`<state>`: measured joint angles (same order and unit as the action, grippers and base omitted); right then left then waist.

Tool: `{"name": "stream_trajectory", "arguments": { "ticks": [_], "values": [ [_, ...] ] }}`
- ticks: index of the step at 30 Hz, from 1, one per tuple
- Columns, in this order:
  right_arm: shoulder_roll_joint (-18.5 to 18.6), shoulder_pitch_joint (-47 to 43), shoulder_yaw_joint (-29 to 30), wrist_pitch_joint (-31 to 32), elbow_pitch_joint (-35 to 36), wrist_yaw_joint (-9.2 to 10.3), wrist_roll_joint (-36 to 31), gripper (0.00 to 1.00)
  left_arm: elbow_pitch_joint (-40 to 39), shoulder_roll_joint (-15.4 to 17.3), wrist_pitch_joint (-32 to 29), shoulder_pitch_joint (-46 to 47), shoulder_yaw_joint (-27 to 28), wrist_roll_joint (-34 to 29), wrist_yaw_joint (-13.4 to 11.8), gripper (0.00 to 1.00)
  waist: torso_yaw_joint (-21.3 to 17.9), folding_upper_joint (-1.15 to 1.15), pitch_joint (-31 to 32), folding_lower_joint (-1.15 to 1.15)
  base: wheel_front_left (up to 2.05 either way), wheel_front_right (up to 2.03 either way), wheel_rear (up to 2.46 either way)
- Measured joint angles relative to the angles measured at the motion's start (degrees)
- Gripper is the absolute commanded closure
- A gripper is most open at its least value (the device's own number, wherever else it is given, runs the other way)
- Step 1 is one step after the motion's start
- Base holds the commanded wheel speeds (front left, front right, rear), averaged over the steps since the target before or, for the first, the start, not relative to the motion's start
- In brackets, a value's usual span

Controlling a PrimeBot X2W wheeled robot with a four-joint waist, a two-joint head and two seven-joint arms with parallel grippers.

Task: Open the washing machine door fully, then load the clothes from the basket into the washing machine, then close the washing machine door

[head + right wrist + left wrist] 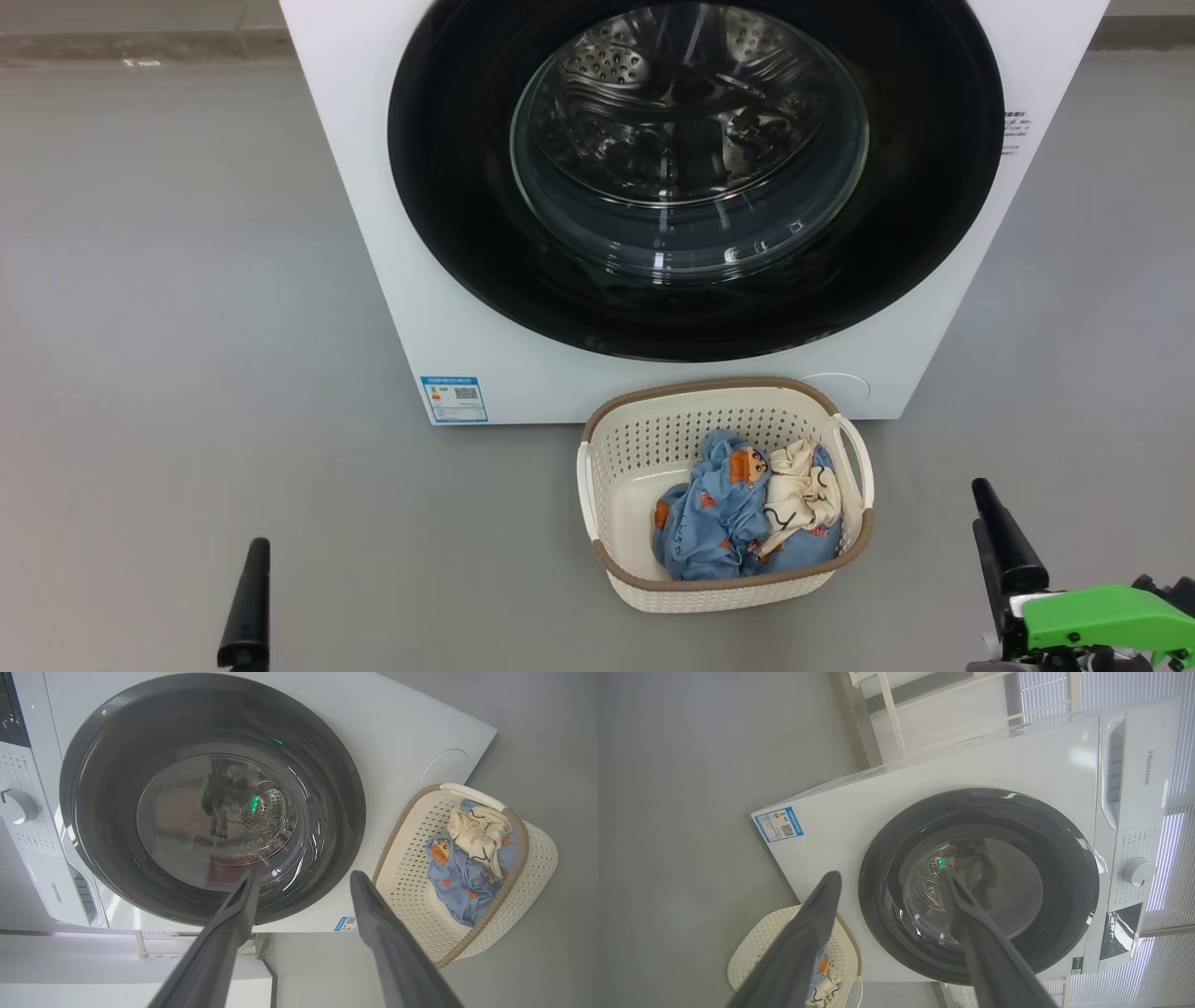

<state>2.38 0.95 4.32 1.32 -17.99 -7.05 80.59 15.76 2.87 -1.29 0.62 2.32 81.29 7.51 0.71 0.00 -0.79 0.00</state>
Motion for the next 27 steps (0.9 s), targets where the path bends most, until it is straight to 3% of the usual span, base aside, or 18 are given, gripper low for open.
{"name": "stream_trajectory", "arguments": {
  "ticks": [14, 27],
  "values": [
    [1.4, 1.16, -2.43, -2.37, 0.42, 0.0, -12.85, 0.0, -0.65, 0.13, 2.41, 0.19, -0.03, -13.14, 0.0, 0.0, 0.28, 0.0, 0.22, 0.0, 0.0, 0.0, 0.0],
    [2.29, 1.18, -3.9, -4.49, -0.3, 0.0, -20.84, 0.0, -1.16, 0.47, 4.45, 0.19, -0.45, -23.27, 0.0, 0.0, 0.42, 0.0, 0.34, 0.0, 0.0, 0.0, 0.0]
  ]
}}
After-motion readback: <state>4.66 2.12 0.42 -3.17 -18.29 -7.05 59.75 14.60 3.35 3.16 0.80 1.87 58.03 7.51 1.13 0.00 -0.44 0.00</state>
